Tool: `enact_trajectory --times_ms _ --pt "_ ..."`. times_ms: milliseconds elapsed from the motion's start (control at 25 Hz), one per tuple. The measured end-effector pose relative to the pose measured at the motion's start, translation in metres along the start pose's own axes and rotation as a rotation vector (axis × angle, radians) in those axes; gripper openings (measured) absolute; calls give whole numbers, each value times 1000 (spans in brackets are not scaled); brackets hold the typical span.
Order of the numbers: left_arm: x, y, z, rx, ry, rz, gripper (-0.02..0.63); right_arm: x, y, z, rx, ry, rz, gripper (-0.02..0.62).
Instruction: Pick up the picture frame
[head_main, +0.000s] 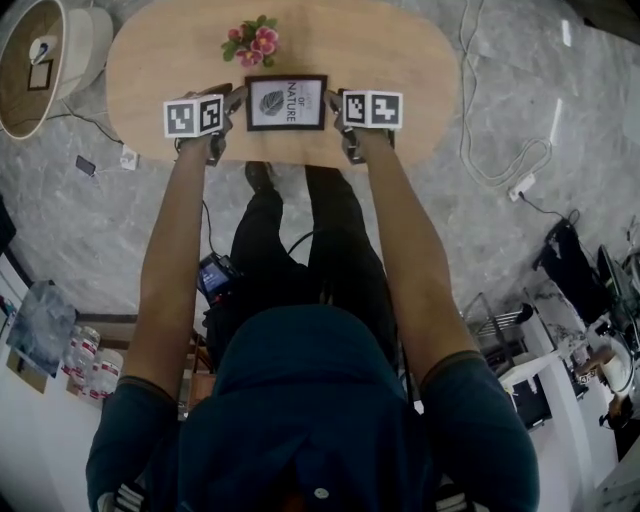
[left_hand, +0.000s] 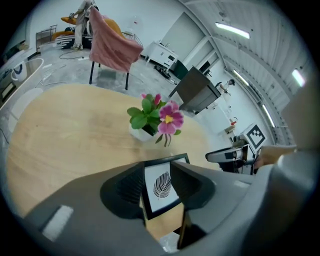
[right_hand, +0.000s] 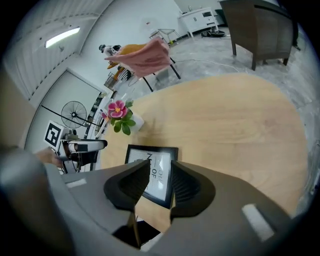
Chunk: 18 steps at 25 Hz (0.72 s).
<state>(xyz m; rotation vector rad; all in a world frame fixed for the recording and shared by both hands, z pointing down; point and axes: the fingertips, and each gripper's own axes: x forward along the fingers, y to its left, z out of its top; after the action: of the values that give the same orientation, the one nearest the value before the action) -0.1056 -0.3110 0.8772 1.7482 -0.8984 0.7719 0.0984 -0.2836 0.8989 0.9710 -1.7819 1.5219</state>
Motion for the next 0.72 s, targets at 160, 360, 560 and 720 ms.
enact_trajectory --times_ms 160,360,560,720 --pt "20 9 -24 -25 53 10 183 25 -8 -22 25 71 16 121" --pt "38 15 -47 -29 99 27 189 45 -14 -35 35 119 24 123" --pt "52 24 -64 -22 131 70 189 63 -21 -43 25 159 1 123" --pt "60 28 -73 -2 153 104 165 71 -24 -46 16 183 -30 123"
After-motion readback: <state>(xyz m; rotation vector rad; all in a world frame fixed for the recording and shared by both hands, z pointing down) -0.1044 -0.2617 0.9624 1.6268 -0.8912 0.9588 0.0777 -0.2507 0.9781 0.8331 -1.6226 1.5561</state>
